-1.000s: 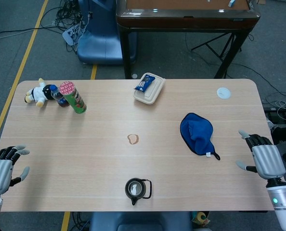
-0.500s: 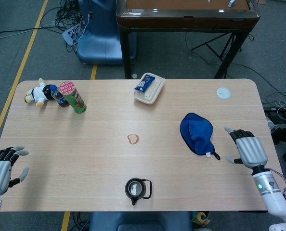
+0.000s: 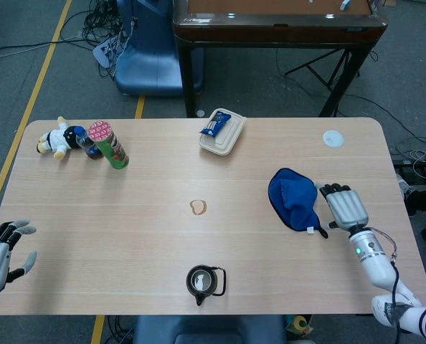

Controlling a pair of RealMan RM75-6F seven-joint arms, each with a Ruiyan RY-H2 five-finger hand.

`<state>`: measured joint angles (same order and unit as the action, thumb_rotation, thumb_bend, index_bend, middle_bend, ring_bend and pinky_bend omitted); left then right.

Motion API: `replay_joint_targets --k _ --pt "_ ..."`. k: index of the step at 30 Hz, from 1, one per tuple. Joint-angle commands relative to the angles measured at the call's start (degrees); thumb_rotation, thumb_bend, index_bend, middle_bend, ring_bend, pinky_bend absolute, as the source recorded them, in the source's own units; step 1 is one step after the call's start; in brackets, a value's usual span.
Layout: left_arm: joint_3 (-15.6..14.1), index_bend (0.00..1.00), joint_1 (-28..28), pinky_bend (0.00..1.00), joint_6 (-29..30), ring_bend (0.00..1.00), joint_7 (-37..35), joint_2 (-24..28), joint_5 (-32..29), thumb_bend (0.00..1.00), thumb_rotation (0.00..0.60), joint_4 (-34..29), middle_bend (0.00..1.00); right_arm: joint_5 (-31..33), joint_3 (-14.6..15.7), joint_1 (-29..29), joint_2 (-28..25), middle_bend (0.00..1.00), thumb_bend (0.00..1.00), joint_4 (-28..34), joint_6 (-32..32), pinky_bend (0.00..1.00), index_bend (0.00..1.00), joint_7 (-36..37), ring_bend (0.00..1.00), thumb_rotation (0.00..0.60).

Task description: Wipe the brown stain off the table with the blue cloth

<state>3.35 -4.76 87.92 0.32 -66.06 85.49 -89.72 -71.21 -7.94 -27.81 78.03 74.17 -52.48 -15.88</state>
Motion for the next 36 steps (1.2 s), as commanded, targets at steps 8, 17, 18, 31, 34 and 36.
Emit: replay_joint_targets --k 8,17,18,31,34,36 --pt "0.2 0.34 0.0 0.17 -0.3 0.19 0.2 0.0 -0.3 0.29 0.6 0.0 0.24 4.2 -1.4 -7.5 8.7 0.23 0.02 -13.5 9.1 0.25 0.16 -0.7 0.17 0.6" --pt "0.3 0.34 0.1 0.17 -0.6 0.19 0.1 0.2 -0.8 0.29 0.6 0.1 0.24 5.0 -1.1 -11.5 14.4 0.3 0.08 -21.6 13.7 0.23 0.2 -0.8 0.19 0.6" --pt "0.3 0.34 0.1 0.17 -0.6 0.19 0.1 0.2 -0.8 0.29 0.6 0.1 0.24 4.7 -0.9 -11.8 14.8 0.32 0.11 -22.1 14.0 0.24 0.23 -0.6 0.21 0.6" --pt "0.4 0.34 0.3 0.17 -0.6 0.19 -0.3 0.5 -1.1 0.29 0.6 0.4 0.24 -2.4 -0.2 -13.1 16.3 0.63 0.69 -24.1 9.3 0.76 0.66 8.8 0.59 0.6" --pt "0.5 0.34 0.3 0.17 -0.6 0.19 -0.3 0.7 -1.0 0.29 0.6 0.3 0.24 -4.3 -0.8 -13.3 15.0 0.63 0.7 -22.2 6.3 0.77 0.67 11.2 0.6 0.6" --pt "0.5 0.34 0.3 0.17 -0.5 0.19 -0.2 0.8 -0.9 0.29 0.6 0.3 0.24 -5.1 -1.6 -13.7 14.1 0.63 0.7 -20.3 4.4 0.77 0.67 12.1 0.6 0.6"
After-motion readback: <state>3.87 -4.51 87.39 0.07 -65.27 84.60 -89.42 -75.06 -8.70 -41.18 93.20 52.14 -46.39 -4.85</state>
